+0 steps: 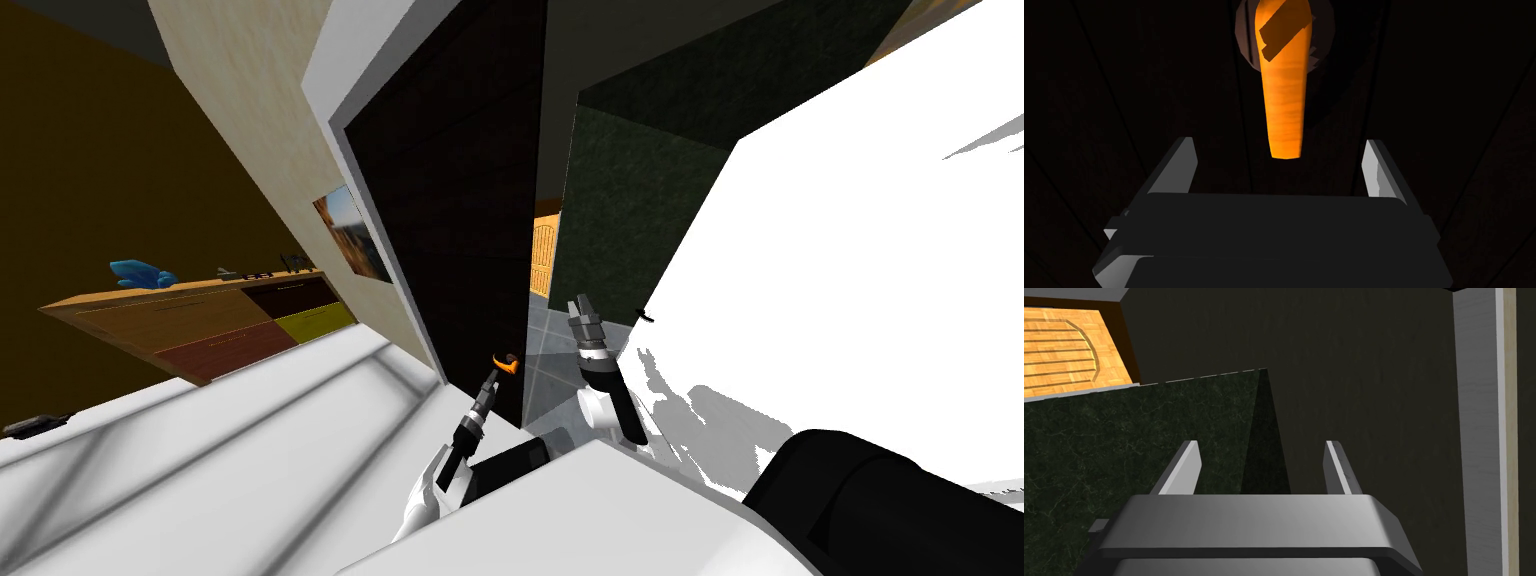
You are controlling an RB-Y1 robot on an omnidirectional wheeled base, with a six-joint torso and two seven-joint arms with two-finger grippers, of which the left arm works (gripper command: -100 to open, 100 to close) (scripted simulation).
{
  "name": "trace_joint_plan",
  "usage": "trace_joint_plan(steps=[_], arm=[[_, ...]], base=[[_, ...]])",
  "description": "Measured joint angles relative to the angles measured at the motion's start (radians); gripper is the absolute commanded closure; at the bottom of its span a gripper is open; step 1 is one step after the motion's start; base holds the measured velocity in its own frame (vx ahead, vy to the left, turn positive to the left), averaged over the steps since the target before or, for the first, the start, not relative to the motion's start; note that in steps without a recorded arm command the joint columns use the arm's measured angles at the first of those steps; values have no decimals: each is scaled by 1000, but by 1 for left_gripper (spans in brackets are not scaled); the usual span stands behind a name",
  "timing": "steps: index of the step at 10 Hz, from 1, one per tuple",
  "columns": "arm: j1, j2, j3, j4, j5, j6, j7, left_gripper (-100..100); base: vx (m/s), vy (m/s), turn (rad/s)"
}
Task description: Push the door open
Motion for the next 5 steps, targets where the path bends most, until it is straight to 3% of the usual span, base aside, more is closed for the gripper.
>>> trace_joint_plan(steps=[3, 4, 5], arm=[[-4, -23, 8, 9, 4, 2, -8, -100], [-4, -25, 9, 9, 4, 2, -9, 100], [-4, -24, 8, 9, 4, 2, -8, 100]], base=[[124, -113, -18], [-2, 10, 1], [-12, 29, -18]])
